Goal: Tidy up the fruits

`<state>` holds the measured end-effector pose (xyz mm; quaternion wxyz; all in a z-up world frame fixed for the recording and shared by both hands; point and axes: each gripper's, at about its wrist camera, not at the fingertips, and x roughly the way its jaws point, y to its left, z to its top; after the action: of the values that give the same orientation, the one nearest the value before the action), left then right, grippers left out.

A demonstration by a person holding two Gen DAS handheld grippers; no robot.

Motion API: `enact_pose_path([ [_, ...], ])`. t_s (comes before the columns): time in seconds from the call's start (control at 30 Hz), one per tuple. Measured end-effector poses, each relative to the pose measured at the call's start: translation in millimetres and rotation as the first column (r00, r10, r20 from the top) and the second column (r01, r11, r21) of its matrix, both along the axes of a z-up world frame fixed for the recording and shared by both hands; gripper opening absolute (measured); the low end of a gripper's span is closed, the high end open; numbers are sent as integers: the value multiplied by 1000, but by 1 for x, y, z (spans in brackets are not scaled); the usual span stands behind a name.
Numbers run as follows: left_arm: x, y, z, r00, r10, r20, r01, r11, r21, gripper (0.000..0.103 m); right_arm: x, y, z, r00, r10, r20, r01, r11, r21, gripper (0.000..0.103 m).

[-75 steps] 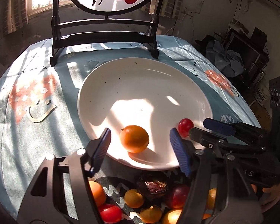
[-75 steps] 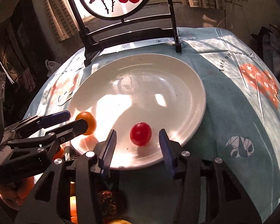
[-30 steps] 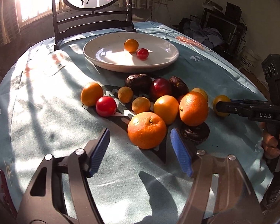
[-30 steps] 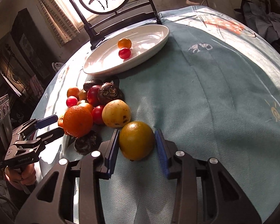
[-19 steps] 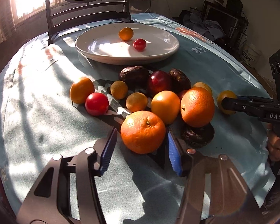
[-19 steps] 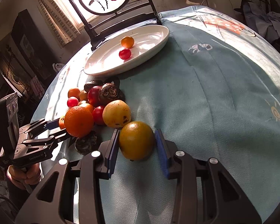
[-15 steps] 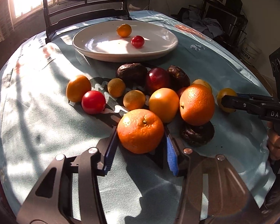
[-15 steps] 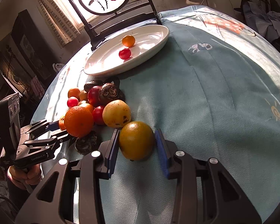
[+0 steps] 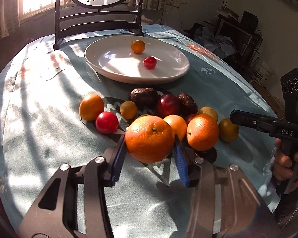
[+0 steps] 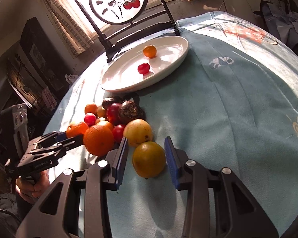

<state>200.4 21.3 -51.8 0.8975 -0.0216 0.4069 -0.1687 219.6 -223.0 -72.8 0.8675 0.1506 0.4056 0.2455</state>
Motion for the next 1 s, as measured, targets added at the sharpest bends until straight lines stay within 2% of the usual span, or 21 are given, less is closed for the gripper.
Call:
enact_pose_path([
  [0.07,11,-1,12,1000,13,26,-13,1000,-19,47,11,6,18,999,-1,40,1,1000,7,36],
  [0.13,23,-3,19,998,35,43,-34,999,-35,47,26,17,32,997,-2,81,7,998,-55,34],
  [0.2,29,-1,21,998,51,46,-49,998,-48,47,33,20,36,997,14,80,-9,998,-66,34],
  [0.3,26,8,18,997,64,32,-62,996,-60,47,17,20,31,997,70,43,-67,996,-63,38],
  [0.4,26,17,20,995,93,32,-90,993,-81,47,-8,27,13,994,106,3,-104,981,-166,38],
  [0.53,23,20,25,994,98,44,-93,990,-105,47,-19,40,-5,989,147,-34,-151,961,-230,38],
  [0.67,22,21,23,994,102,34,-98,989,-109,47,-9,53,-12,985,168,-48,-175,953,-248,39],
  [0.87,21,25,20,993,118,21,-114,987,-112,47,-5,49,-8,985,163,-64,-174,954,-243,38],
  [0.93,23,24,22,993,117,23,-114,987,-111,47,-4,41,8,989,146,-26,-149,970,-192,38],
  [1.0,32,21,26,994,109,21,-107,988,-109,47,3,33,30,994,97,50,-88,984,-152,38],
])
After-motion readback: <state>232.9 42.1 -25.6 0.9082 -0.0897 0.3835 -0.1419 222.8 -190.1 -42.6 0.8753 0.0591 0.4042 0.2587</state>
